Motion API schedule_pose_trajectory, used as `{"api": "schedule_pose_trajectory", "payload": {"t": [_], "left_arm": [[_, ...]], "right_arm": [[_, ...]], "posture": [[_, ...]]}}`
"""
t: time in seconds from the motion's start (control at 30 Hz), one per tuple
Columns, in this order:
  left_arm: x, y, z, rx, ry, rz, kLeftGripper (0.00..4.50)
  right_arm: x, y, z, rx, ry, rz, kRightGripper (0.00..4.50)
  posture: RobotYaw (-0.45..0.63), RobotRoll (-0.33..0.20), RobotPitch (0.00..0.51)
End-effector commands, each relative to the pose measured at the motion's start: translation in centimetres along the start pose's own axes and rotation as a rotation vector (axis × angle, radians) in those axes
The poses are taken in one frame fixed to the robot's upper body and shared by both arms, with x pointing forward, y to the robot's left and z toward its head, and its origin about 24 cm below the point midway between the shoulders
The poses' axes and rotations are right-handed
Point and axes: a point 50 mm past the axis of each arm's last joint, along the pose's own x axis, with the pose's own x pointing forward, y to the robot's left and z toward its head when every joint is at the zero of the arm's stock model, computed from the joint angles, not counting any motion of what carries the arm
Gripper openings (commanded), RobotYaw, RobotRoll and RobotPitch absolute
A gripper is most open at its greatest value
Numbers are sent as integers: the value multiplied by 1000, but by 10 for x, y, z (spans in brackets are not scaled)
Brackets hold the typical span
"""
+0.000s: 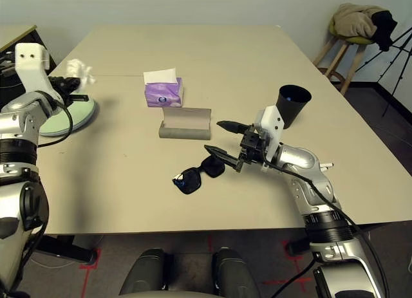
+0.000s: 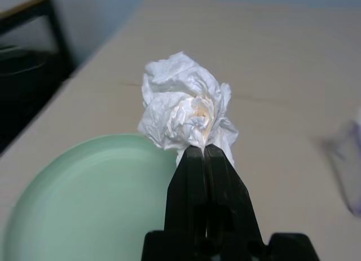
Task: Organize and tidy the items on the table.
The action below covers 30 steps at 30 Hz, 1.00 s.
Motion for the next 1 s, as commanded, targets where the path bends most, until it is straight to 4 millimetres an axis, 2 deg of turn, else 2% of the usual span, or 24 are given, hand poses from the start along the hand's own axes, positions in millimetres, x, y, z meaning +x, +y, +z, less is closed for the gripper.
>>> {"api": "schedule_pose_trajectory", "payload": {"t": [0.03,0.17,0.57,0.67,1.0], "left_arm": [[4,2,5,-50,-37,120,40],[6,2,5,-57,-43,179,40],[7,2,0,-47,-32,200,40],[7,3,-1,-50,-39,215,718],[6,1,2,18,-121,224,4481]], "right_arm": [[2,0,1,-16,3,5,4500],[2,1,1,-16,1,4,4500],[-1,0,-1,-15,0,-5,4500],[-1,0,-1,-16,0,-3,4500],[2,1,2,-17,-3,4,4500]], "posture": [[189,0,31],[183,0,31],[178,0,30],[180,0,30],[186,0,31]]}}
